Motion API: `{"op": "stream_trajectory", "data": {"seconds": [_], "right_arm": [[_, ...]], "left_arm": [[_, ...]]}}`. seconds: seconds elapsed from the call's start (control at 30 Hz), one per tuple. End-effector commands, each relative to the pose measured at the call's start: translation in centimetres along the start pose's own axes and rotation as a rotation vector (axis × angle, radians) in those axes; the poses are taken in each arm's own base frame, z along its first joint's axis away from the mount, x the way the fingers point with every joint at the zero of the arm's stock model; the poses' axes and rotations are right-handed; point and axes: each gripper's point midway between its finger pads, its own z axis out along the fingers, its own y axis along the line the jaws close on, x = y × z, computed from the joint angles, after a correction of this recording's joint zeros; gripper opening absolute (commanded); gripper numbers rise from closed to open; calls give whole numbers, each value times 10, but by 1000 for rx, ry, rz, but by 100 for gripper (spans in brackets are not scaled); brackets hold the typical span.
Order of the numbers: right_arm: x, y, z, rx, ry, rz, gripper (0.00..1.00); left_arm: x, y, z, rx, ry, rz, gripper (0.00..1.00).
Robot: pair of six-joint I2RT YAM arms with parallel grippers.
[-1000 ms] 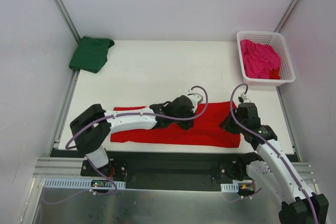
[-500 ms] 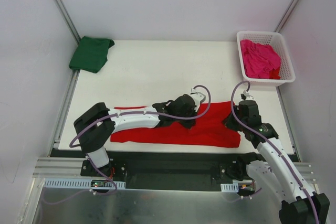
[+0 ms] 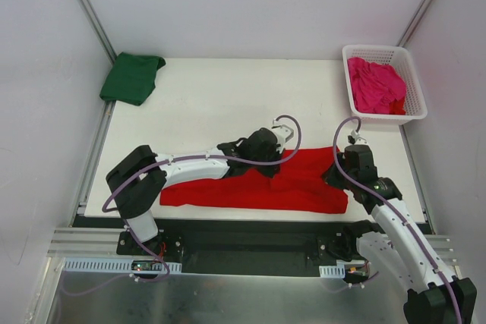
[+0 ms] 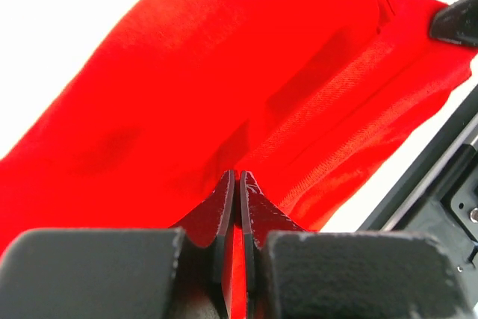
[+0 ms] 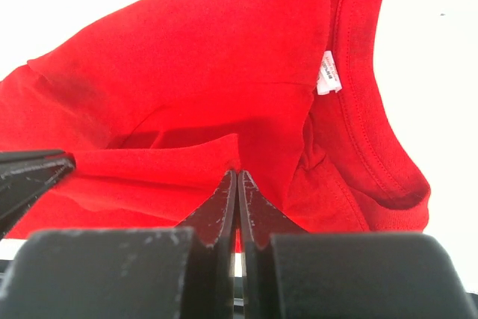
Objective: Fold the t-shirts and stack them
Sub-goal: Fold the other side of the tshirt into a rectangle
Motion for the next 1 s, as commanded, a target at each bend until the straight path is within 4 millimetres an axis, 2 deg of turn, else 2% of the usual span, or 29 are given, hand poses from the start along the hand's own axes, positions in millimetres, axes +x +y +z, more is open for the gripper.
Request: {"op": "stream_trajectory", "data": {"seconds": [0.0, 0.43, 0.97], "right_arm": [[-22, -4, -5, 48, -77, -27, 2], [-35, -2, 2, 64, -113, -34, 2], [-52, 1, 28, 99, -127, -57, 2]], "left_arm": [[-8, 19, -3, -51, -5, 42, 0], [-14, 19, 8, -37, 3, 56, 0], [-11, 33, 21, -50, 30, 41, 0]]}}
